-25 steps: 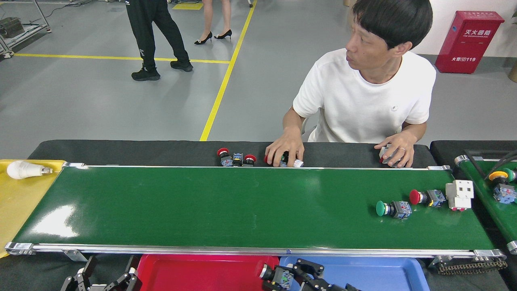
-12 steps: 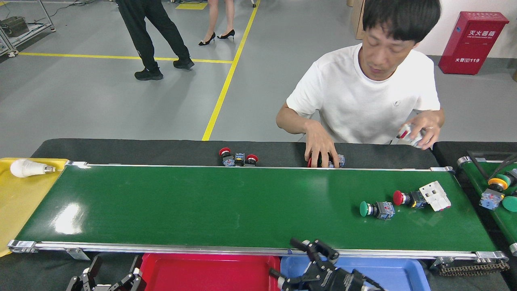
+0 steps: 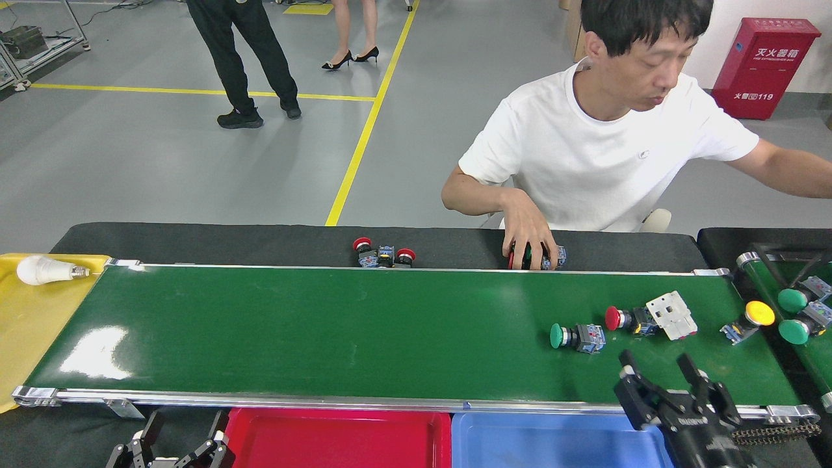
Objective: Pick switch part from conveyor to tray
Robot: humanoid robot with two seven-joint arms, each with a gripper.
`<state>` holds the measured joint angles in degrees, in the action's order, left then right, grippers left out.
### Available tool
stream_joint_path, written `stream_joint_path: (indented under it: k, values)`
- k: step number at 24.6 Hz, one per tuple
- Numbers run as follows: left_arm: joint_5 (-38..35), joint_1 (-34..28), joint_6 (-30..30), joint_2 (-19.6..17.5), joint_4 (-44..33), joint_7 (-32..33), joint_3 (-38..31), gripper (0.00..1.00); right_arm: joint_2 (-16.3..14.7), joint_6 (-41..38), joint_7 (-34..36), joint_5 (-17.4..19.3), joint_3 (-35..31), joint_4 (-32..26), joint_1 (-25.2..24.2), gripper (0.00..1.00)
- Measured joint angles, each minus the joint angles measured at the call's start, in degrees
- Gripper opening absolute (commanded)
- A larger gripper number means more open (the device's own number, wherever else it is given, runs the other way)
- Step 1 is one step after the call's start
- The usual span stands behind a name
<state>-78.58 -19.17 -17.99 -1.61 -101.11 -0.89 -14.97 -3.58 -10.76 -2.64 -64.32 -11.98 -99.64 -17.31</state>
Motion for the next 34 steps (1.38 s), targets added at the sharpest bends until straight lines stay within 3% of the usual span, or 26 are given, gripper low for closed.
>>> stream_joint_path:
  k: [4, 7, 14, 18, 24, 29, 34]
  values:
    - [0.0, 0.0, 0.0, 0.0, 0.0, 0.0, 0.0, 1.0, -0.1, 0.1, 1.3, 0.0, -0.1, -0.6, -1.6, 1.0]
    - [0.0, 0.0, 0.0, 0.0, 0.0, 0.0, 0.2, 1.0, -0.1, 0.5, 1.6, -0.5, 0.0, -0.3, 0.5, 1.0]
    - [0.0, 0.0, -0.1, 0.0, 0.0, -0.1, 0.5, 1.0, 1.7, 4.4, -2.5, -9.9, 7.9, 8.0, 10.9, 1.0]
    - [0.0, 0.0, -0.1, 0.0, 0.0, -0.1, 0.5, 1.0, 1.7, 10.2, -2.9, -10.5, 11.1, 13.1, 17.5, 1.0]
    - [-0.1, 0.2, -0.3, -0.3, 0.0, -0.1, 1.8, 1.0, 1.6, 12.6, -3.0, -10.5, 11.8, 13.6, 17.9, 1.0]
    - [-2.6, 3.8, -0.4, -0.6, 0.0, -0.1, 8.3, 1.0, 1.3, 13.2, -3.1, -10.9, 12.2, 15.4, 20.3, 1.0]
    - [-9.2, 9.1, -0.4, -0.8, 2.4, -0.3, 14.6, 1.0, 1.4, 13.7, -3.1, -11.1, 16.2, 22.3, 26.4, 1.0]
